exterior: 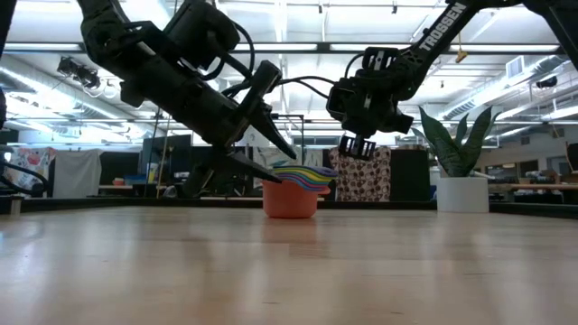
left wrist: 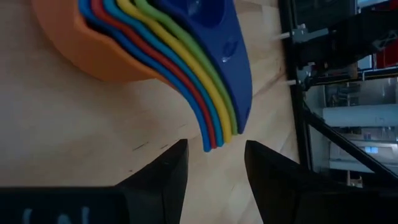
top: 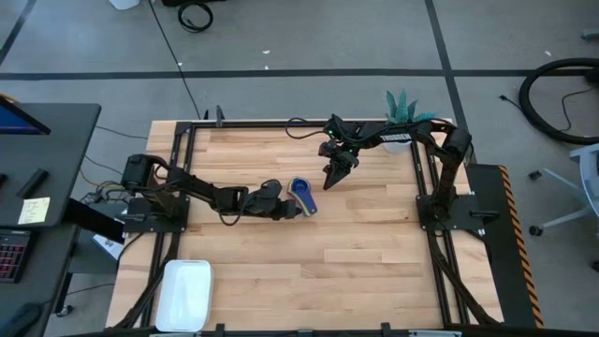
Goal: Nest measuring cups in basket
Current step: Put the nested measuring cups into the white bin
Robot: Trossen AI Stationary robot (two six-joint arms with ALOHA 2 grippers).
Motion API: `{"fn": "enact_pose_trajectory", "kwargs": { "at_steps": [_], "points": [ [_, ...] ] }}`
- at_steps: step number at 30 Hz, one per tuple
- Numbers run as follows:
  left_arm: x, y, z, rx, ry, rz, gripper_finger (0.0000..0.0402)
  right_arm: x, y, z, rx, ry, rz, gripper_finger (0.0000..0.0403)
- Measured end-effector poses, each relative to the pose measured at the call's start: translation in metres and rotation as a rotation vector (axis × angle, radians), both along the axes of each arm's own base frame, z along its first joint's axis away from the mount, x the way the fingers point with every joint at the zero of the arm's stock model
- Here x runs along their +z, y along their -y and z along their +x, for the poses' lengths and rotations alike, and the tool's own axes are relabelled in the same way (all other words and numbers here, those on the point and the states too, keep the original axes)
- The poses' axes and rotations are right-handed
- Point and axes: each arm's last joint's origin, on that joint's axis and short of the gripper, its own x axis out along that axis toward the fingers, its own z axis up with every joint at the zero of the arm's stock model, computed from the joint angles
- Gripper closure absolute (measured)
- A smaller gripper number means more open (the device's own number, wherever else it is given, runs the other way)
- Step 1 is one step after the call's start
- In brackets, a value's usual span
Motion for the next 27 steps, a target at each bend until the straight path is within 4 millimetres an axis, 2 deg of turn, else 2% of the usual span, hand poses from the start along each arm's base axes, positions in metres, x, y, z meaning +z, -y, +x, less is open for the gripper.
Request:
{"fn": "enact_pose_trajectory", "kwargs": {
  "at_steps": [13, 22, 27],
  "points": [
    [-0.004, -0.009, -0.001, 0.063, -0.027, -0.065, 0.0185, 0.000, 0.000, 0.000, -0.002, 0.000, -0.004, 0.0247],
    [0.003, -0.009, 0.003, 0.052, 0.055, -0.033, 0.0182, 0.000, 0.000, 0.001, -0.003, 0.011, -0.015, 0.0247],
    [-0.004, -0.010, 0.003, 0.069, 0.021, -0.049, 0.0182, 0.000, 0.000, 0.001, -0.003, 0.013, -0.016, 0.0247]
  ]
}}
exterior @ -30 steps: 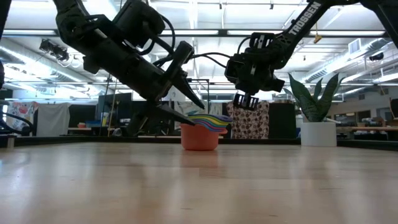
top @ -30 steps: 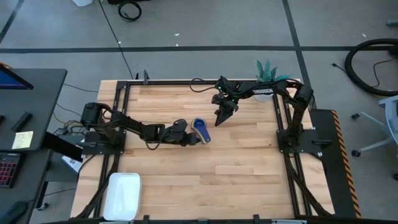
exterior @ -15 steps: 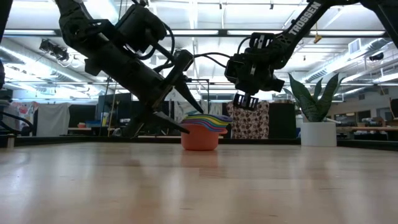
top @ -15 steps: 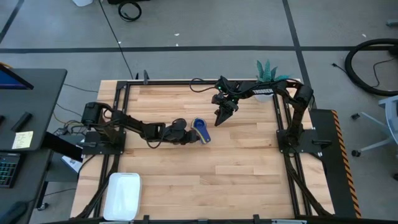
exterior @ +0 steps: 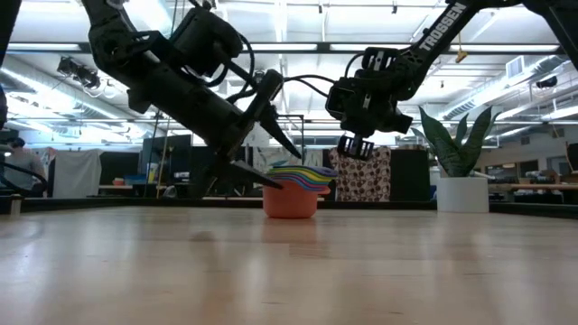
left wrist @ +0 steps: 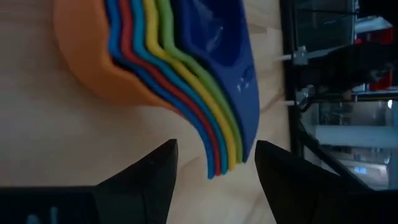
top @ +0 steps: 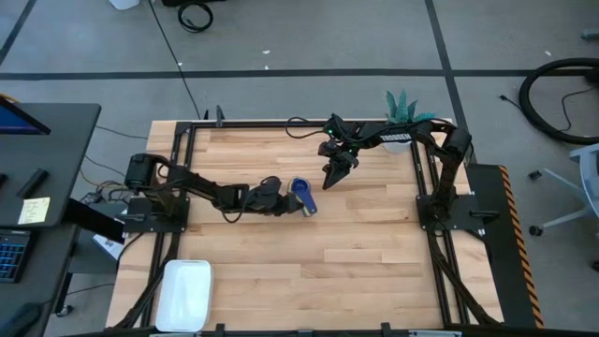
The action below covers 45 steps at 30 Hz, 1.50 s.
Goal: Nest measuring cups in basket
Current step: Put the nested measuring cups into the white bin
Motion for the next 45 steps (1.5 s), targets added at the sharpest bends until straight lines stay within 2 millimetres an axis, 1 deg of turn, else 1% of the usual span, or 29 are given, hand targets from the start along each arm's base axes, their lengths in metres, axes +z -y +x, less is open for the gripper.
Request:
{"fn": "enact_pose_trajectory", "kwargs": {
  "at_steps": [4, 8, 11, 14, 19, 23, 28, 34, 37, 39, 45],
  "points": [
    [-0.006, 0.000, 0.003, 0.001, 0.014, -0.001, 0.0182, 0.000, 0.000, 0.000, 0.000, 0.006, -0.004, 0.0247],
    [-0.006, 0.000, 0.006, -0.001, 0.057, -0.002, 0.0182, 0.000, 0.000, 0.001, 0.000, 0.010, -0.006, 0.0247],
    [-0.013, 0.000, 0.007, 0.000, 0.040, -0.001, 0.0182, 0.001, 0.001, 0.001, -0.002, 0.021, -0.017, 0.0247],
    [-0.017, 0.000, 0.009, 0.000, 0.059, -0.003, 0.0182, 0.001, 0.001, 0.002, -0.003, 0.028, -0.024, 0.0247],
    [-0.023, 0.000, 0.018, 0.001, 0.096, -0.002, 0.0182, 0.001, 0.001, 0.003, -0.015, 0.024, -0.045, 0.0247],
    [-0.022, 0.000, 0.025, -0.011, 0.110, 0.021, 0.0182, -0.002, 0.001, 0.005, -0.072, -0.031, -0.137, 0.0247],
    [-0.020, 0.000, 0.028, -0.021, 0.126, 0.043, 0.0182, -0.007, -0.001, 0.009, -0.159, -0.119, -0.288, 0.0247],
    [-0.020, 0.001, 0.028, -0.022, 0.121, 0.043, 0.0182, -0.009, -0.001, 0.008, -0.186, -0.164, -0.321, 0.0247],
    [-0.020, 0.001, 0.028, -0.022, 0.121, 0.044, 0.0182, -0.012, -0.001, 0.007, -0.211, -0.208, -0.380, 0.0248],
    [-0.020, 0.000, 0.028, -0.022, 0.120, 0.044, 0.0182, -0.014, -0.002, 0.007, -0.223, -0.231, -0.429, 0.0252],
    [-0.020, 0.001, 0.028, -0.023, 0.117, 0.046, 0.0182, -0.017, -0.009, 0.008, -0.212, -0.250, -0.496, 0.0272]
  ]
}}
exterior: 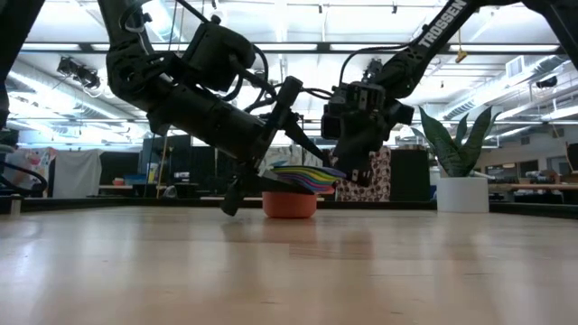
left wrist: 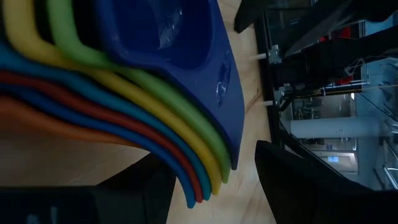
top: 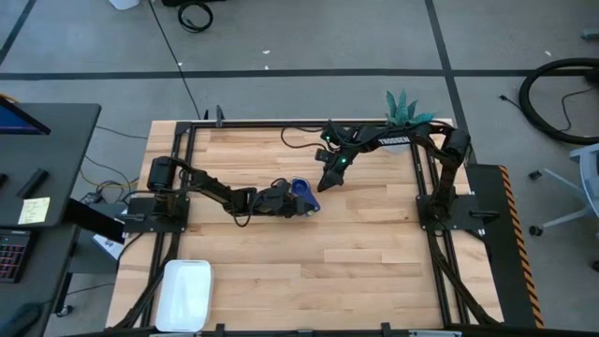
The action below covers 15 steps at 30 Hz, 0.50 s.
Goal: Nest measuring cups in basket
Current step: Put the nested measuring cups into the white bin
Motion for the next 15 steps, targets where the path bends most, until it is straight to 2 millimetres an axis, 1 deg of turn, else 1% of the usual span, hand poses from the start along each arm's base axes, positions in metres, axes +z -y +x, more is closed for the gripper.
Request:
{"fn": "enact_pose_trajectory", "kwargs": {
  "at_steps": [5, 11, 15],
  "points": [
    [0.000, 0.000, 0.000, 0.001, 0.000, 0.000, 0.0182, -0.002, -0.010, 0.005, 0.006, -0.031, -0.073, 0.0276],
    [0.000, 0.000, 0.000, 0.000, 0.000, 0.000, 0.0182, -0.003, -0.023, 0.011, 0.049, -0.030, -0.154, 0.0276],
    [0.000, 0.000, 0.000, 0.000, 0.000, 0.000, 0.0182, -0.003, -0.033, 0.015, 0.075, -0.025, -0.167, 0.0276]
  ]
}}
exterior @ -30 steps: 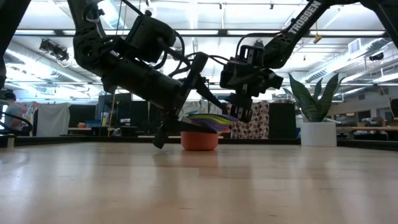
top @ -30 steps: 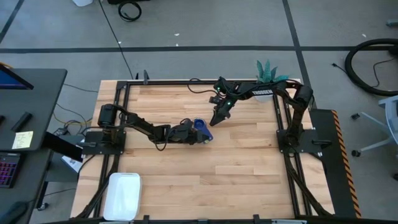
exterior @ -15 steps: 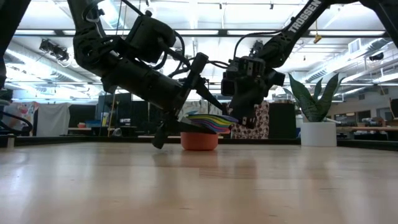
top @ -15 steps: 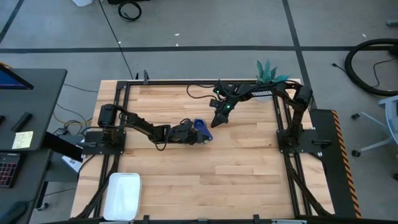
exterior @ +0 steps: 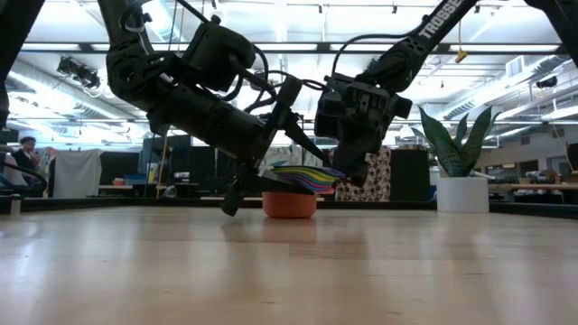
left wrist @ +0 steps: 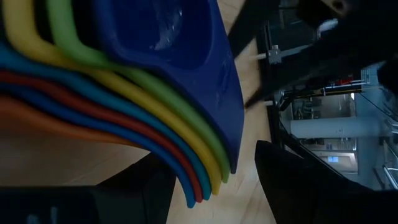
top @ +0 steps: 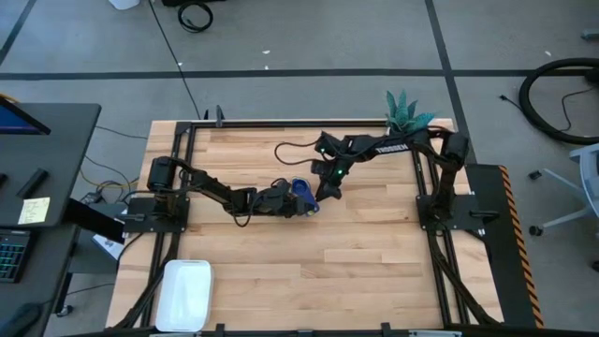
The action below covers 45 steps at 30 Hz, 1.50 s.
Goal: Nest measuring cups in basket
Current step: Put the nested measuring cups into the white bin
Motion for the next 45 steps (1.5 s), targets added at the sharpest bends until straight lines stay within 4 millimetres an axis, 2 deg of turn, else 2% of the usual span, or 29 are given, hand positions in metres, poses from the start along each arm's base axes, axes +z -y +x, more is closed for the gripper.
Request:
{"fn": "enact_pose_trajectory", "kwargs": {
  "at_steps": [8, 13, 25, 31, 42, 45],
  "points": [
    [0.000, 0.001, 0.000, -0.010, -0.003, -0.003, 0.0182, 0.003, -0.021, 0.012, 0.071, 0.066, -0.010, 0.0277],
    [-0.001, 0.001, 0.000, -0.022, -0.011, 0.015, 0.0182, 0.003, -0.025, 0.014, 0.085, 0.083, -0.019, 0.0277],
    [-0.002, -0.001, -0.001, -0.009, -0.029, 0.053, 0.0182, 0.003, 0.002, 0.004, 0.010, 0.071, -0.003, 0.0277],
    [-0.003, -0.010, -0.001, 0.014, -0.037, 0.047, 0.0182, 0.003, 0.015, -0.001, -0.018, 0.075, 0.027, 0.0277],
    [-0.003, -0.023, -0.002, 0.047, -0.039, 0.045, 0.0182, 0.003, 0.019, -0.003, -0.025, 0.079, 0.037, 0.0277],
    [-0.003, -0.025, -0.002, 0.058, -0.046, 0.048, 0.0194, 0.003, 0.020, -0.003, -0.022, 0.081, 0.031, 0.0277]
  ]
}}
